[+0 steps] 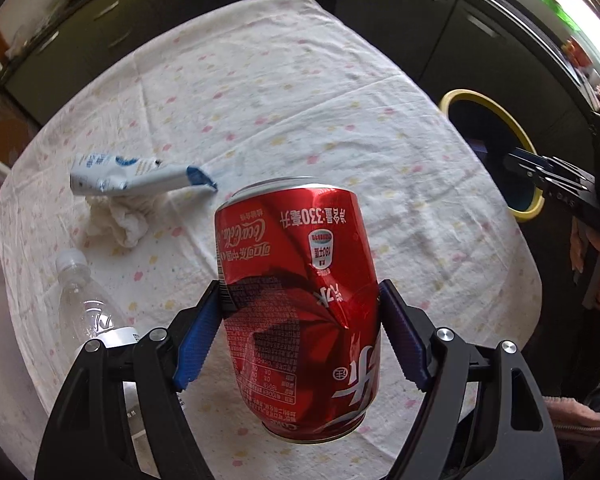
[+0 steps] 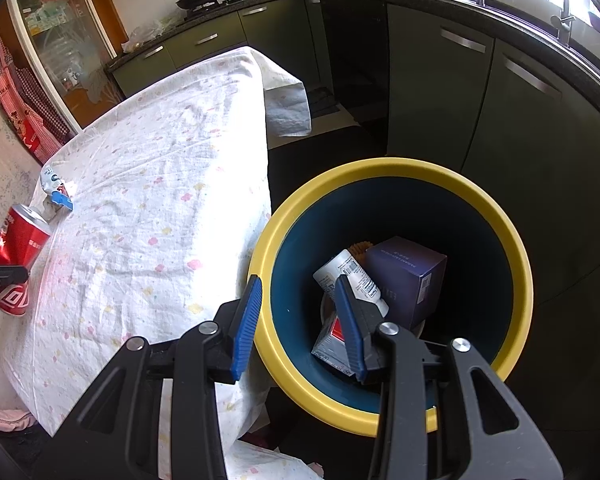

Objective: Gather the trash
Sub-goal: 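Carry the red can over the bin and open the left tool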

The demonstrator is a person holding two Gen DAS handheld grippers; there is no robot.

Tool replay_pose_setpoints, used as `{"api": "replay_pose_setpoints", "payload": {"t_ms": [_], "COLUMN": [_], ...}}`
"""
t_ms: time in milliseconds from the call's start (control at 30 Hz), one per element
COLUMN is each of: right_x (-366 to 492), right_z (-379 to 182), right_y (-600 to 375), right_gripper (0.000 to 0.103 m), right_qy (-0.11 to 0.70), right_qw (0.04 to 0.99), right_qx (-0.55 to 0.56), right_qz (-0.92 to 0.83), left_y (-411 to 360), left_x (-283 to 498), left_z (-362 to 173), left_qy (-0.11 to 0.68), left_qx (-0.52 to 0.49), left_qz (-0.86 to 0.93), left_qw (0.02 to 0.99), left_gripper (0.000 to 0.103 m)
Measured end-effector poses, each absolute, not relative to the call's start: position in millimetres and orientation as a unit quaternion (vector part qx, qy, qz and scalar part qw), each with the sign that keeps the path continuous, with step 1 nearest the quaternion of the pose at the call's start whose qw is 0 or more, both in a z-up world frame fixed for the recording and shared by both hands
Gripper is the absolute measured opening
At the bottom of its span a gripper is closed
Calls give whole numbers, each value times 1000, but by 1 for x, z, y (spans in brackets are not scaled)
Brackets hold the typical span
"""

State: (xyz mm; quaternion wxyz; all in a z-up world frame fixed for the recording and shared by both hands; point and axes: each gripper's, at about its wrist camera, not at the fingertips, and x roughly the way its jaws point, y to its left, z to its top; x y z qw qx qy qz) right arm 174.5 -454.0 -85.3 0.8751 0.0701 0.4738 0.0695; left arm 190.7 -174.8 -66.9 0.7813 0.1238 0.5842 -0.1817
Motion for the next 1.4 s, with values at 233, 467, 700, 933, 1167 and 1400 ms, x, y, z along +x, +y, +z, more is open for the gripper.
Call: {"api": "replay_pose_setpoints", "payload": {"t_ms": [233, 467, 700, 933, 1167, 1400], "right_x": [169, 157, 138, 119, 108, 107], "right_z": [-81, -74, -67, -66, -62, -63], "right_y": [-457, -479, -525, -559, -578, -571], "right_gripper": [36, 36, 36, 36, 44, 44], "right_qy": [467, 454, 443, 438, 431, 432], "right_qw": [878, 885, 890, 889, 890, 891], "right_qx": [75, 88, 109, 122, 133, 128], "right_qz": [68, 42, -7, -44, -67, -55], "left_y": [-190, -228, -321, -418, -451, -415], "left_x": [181, 179, 192, 212, 239, 228], "left_z": [-43, -25, -23, -48, -88, -59], "left_qy": [553, 514, 489, 492, 520, 491], "left_qx": [143, 147, 140, 140, 112, 75], "left_qz": [-210, -256, -341, -389, -379, -381], "left_qw": [793, 805, 791, 766, 757, 780], "left_gripper": [76, 76, 76, 76, 80, 86]}}
